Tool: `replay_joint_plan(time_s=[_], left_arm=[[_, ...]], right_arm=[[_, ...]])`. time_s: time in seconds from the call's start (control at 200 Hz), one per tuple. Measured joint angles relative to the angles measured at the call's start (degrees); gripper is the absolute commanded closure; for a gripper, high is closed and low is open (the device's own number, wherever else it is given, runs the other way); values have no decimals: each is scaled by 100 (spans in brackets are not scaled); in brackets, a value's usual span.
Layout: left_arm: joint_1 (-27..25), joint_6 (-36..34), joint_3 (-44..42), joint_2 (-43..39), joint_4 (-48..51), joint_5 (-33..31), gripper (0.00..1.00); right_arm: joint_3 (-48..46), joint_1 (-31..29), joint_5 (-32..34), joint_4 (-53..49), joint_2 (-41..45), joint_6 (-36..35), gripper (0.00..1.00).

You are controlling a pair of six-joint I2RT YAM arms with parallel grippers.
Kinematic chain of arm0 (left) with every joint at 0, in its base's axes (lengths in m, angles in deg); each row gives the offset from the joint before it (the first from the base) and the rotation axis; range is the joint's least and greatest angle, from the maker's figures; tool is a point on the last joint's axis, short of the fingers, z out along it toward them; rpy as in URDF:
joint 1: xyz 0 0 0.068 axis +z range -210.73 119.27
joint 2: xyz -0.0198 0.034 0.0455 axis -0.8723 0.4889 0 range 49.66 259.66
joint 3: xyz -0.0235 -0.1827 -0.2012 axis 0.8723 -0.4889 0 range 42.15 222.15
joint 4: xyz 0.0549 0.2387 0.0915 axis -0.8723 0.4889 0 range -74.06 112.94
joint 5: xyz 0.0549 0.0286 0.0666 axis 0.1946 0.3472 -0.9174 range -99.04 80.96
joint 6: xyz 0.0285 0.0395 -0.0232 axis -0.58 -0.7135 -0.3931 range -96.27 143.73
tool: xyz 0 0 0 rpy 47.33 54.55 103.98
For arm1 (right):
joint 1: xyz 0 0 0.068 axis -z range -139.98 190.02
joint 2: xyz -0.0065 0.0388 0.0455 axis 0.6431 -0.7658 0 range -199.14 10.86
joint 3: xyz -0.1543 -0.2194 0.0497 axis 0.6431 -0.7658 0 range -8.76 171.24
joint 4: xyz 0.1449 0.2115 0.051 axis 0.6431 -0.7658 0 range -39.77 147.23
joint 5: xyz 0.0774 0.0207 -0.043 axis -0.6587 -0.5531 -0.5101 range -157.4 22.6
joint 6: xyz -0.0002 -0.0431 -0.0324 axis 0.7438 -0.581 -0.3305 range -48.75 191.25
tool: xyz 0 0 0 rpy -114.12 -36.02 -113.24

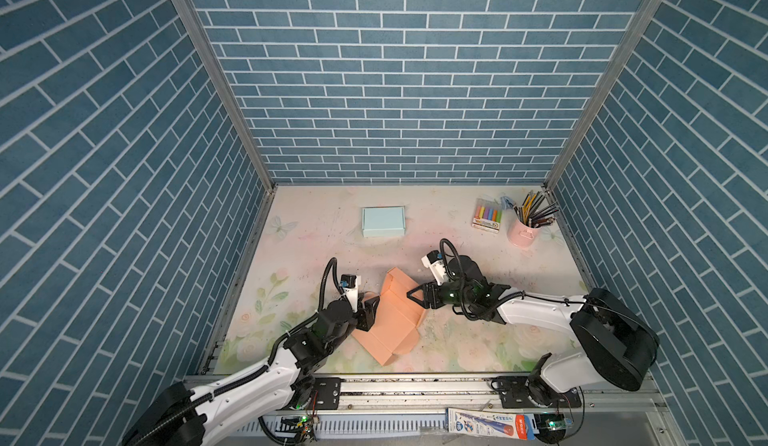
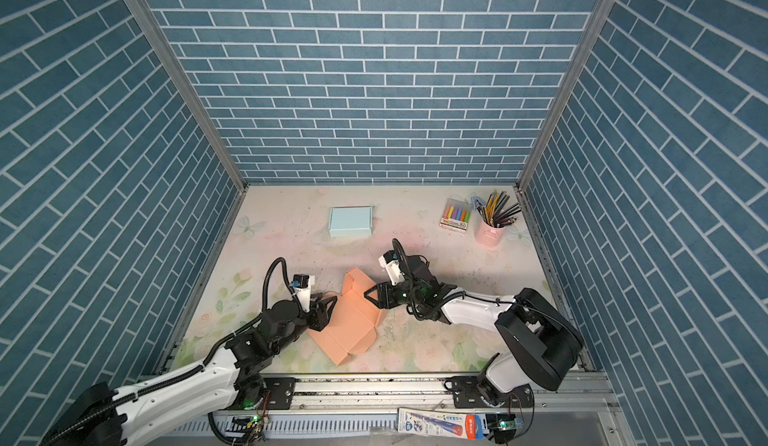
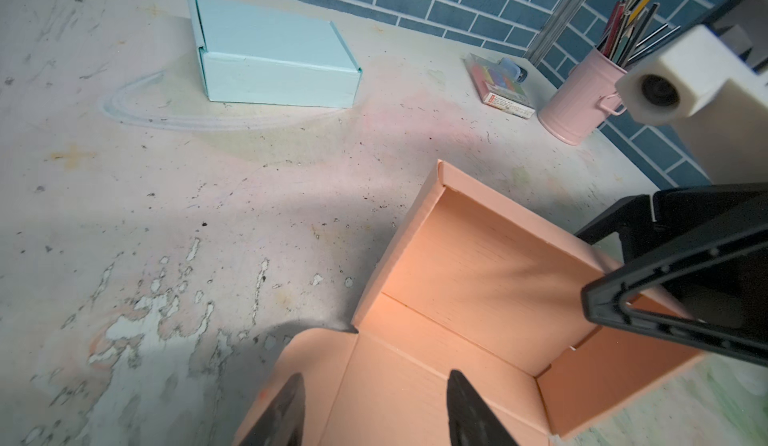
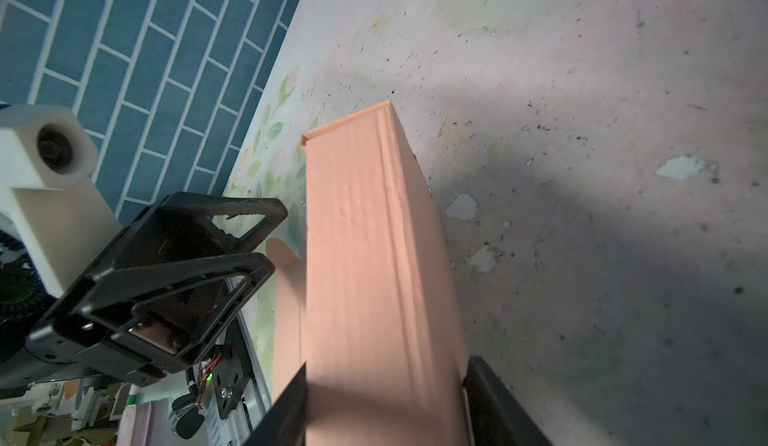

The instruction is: Fold the paper box

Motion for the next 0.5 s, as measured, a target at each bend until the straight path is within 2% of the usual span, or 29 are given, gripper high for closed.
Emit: replay_joint_plan(time_s=[0.22,0.5], left_arm=[[-2,402,787,-619,1545,-11,40],[-2,968,1386,-723,2997,-96,38]], right_arm=[[-190,273,-216,369,0,155,45],[-431,560,-461,824,-74,302,46]])
